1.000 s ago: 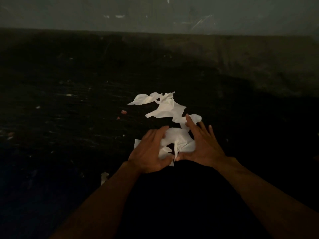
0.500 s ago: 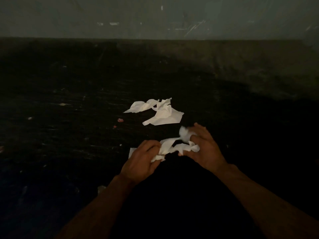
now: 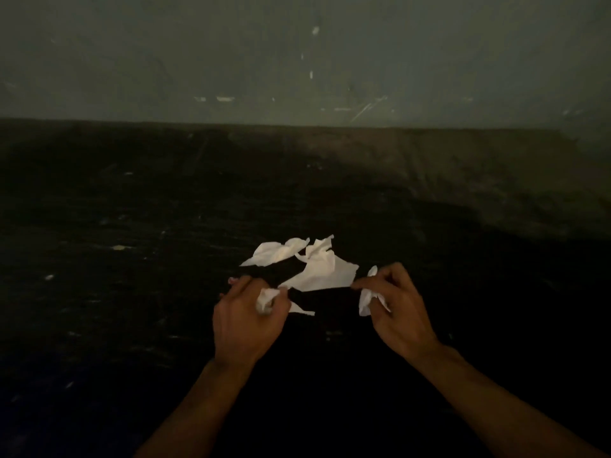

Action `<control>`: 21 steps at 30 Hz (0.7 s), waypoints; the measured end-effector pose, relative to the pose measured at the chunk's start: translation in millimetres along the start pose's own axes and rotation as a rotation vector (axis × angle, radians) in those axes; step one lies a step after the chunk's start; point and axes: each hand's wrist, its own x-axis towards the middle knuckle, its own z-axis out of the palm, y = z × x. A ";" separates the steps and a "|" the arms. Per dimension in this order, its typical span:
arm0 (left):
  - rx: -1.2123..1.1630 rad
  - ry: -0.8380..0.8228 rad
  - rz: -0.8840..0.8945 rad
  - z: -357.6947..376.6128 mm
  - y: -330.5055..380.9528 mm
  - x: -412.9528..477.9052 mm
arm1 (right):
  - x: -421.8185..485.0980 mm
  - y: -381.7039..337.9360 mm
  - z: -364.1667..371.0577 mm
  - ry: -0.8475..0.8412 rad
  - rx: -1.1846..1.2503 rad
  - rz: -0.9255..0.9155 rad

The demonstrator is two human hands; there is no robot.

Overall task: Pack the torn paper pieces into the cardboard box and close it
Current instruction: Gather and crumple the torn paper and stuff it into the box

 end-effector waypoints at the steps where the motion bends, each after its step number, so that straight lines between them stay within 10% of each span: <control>1: 0.038 0.008 0.002 -0.2 0.6 15.9 | 10.0 -3.9 0.6 0.013 -0.002 -0.004; 12: 0.398 -0.683 0.084 25.0 -50.5 103.6 | 77.4 -13.1 31.5 -0.341 -0.376 -0.128; 21: 0.132 -0.543 0.281 34.9 -67.8 98.8 | 100.0 5.2 55.8 -0.378 -0.369 -0.328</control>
